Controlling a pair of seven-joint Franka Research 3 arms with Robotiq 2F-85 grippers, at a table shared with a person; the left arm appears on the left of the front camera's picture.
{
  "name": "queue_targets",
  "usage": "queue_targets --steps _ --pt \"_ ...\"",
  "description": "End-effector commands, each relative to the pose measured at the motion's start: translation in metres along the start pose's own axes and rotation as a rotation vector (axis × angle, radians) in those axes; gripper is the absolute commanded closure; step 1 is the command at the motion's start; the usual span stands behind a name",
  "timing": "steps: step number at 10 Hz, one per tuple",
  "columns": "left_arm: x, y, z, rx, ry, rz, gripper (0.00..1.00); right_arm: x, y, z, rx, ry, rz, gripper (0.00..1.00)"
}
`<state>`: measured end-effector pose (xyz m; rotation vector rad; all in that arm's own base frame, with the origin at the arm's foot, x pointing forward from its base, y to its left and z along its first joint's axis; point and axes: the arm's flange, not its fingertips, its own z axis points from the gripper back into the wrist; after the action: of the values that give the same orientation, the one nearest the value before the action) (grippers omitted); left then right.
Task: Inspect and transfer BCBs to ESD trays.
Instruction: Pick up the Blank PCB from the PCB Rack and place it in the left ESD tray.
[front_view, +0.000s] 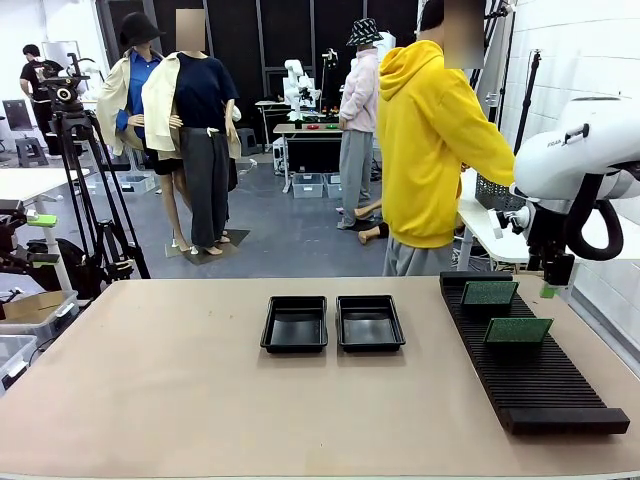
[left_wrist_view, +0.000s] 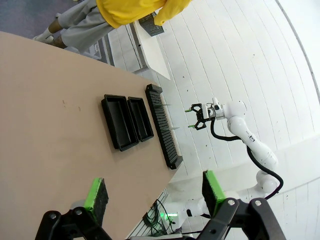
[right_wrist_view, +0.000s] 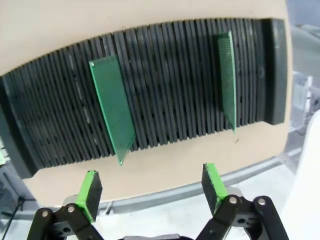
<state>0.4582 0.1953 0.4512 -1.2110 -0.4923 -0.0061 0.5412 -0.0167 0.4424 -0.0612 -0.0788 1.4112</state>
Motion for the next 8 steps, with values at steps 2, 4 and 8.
queue_targets --steps 2,4,8 --pt "0.000 -0.002 0.001 -0.001 -0.003 0.007 0.00 0.001 -0.001 -0.007 -0.021 -0.042 0.054 0.00" --pt "0.000 -0.002 0.001 -0.001 -0.003 0.007 0.00 0.005 -0.007 -0.011 0.016 -0.030 0.083 0.00" --pt "0.000 -0.002 0.001 -0.001 -0.003 0.007 0.00 0.009 -0.001 -0.012 0.009 -0.020 0.064 0.00"
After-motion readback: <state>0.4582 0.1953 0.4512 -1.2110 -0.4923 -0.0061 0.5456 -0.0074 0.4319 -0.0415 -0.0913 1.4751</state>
